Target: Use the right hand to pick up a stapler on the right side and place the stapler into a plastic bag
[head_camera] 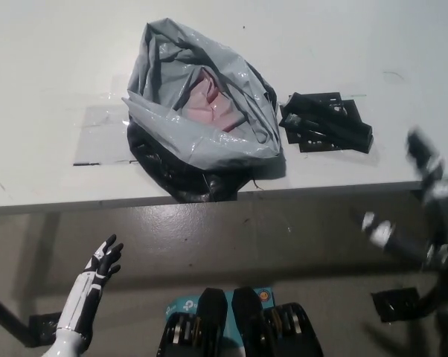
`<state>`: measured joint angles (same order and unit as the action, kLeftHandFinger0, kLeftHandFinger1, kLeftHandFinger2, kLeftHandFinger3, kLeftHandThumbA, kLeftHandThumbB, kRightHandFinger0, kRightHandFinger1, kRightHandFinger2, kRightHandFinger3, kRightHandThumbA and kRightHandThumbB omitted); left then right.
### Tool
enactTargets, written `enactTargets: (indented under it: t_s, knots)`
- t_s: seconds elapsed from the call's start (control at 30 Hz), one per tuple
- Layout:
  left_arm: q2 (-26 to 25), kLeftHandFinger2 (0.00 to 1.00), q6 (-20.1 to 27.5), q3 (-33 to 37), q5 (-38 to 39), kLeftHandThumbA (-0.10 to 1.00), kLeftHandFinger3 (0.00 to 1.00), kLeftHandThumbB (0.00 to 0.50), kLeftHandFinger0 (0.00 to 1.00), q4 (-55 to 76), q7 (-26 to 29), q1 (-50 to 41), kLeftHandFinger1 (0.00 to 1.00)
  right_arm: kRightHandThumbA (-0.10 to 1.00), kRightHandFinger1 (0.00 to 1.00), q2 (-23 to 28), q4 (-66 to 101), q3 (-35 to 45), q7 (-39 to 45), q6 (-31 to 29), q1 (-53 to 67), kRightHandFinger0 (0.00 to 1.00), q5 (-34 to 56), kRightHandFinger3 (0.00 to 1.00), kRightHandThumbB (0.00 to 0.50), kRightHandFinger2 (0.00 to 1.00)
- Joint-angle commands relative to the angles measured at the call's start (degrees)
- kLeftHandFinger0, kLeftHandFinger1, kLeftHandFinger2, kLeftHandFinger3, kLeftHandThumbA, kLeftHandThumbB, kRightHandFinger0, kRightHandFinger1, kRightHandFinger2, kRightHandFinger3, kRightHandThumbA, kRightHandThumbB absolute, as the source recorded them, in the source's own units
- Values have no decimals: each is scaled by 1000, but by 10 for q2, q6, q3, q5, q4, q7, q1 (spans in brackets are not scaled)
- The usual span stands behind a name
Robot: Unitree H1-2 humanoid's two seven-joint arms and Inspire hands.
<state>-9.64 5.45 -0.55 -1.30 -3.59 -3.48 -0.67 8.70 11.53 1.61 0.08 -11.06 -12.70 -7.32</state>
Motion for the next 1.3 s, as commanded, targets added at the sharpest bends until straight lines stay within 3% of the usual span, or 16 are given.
enactTargets:
  t_s: [0.0, 0.2, 0.3, 0.37, 0.5, 0.63, 0.73, 0.8, 1.27]
  knots:
    - [-8, 1000, 35, 5, 7, 1000, 1000, 294, 1000, 23, -16, 13, 1000, 830, 1000, 94, 24, 1, 89, 227, -197, 1000, -10, 1000, 324, 1000]
    - [-8, 1000, 32, 4, 12, 1000, 1000, 288, 1000, 24, -19, 15, 1000, 797, 1000, 132, -173, -67, 158, 298, -353, 1000, -32, 1000, 330, 1000]
    - [-9, 1000, 34, 4, 13, 1000, 1000, 284, 1000, 20, -20, 20, 1000, 751, 1000, 127, -286, -90, 163, 272, -407, 1000, -41, 1000, 374, 1000]
    - [-8, 1000, 34, 6, 12, 1000, 1000, 284, 1000, 21, -21, 20, 1000, 782, 1000, 121, -362, -116, 165, 276, -442, 1000, -63, 1000, 367, 1000]
    - [-8, 1000, 26, 6, 10, 1000, 1000, 301, 1000, 25, -21, 19, 1000, 714, 1000, 102, -487, -144, 147, 230, -482, 1000, -76, 1000, 386, 1000]
    - [-8, 1000, 27, 5, 11, 1000, 1000, 294, 1000, 25, -22, 17, 1000, 767, 1000, 90, -562, -183, 137, 221, -506, 1000, -105, 1000, 395, 1000]
    - [-8, 1000, 30, 6, 11, 1000, 1000, 298, 1000, 24, -24, 18, 1000, 742, 1000, 76, -626, -202, 120, 203, -523, 1000, -107, 1000, 407, 1000]
    - [-8, 1000, 33, 5, 8, 1000, 1000, 304, 1000, 23, -24, 18, 1000, 751, 1000, 66, -661, -211, 113, 200, -532, 1000, -108, 1000, 436, 1000]
    - [-8, 1000, 31, 1, 8, 1000, 1000, 283, 1000, 21, -26, 18, 1000, 836, 1000, 48, -767, -253, 106, 187, -536, 1000, -130, 1000, 419, 1000]
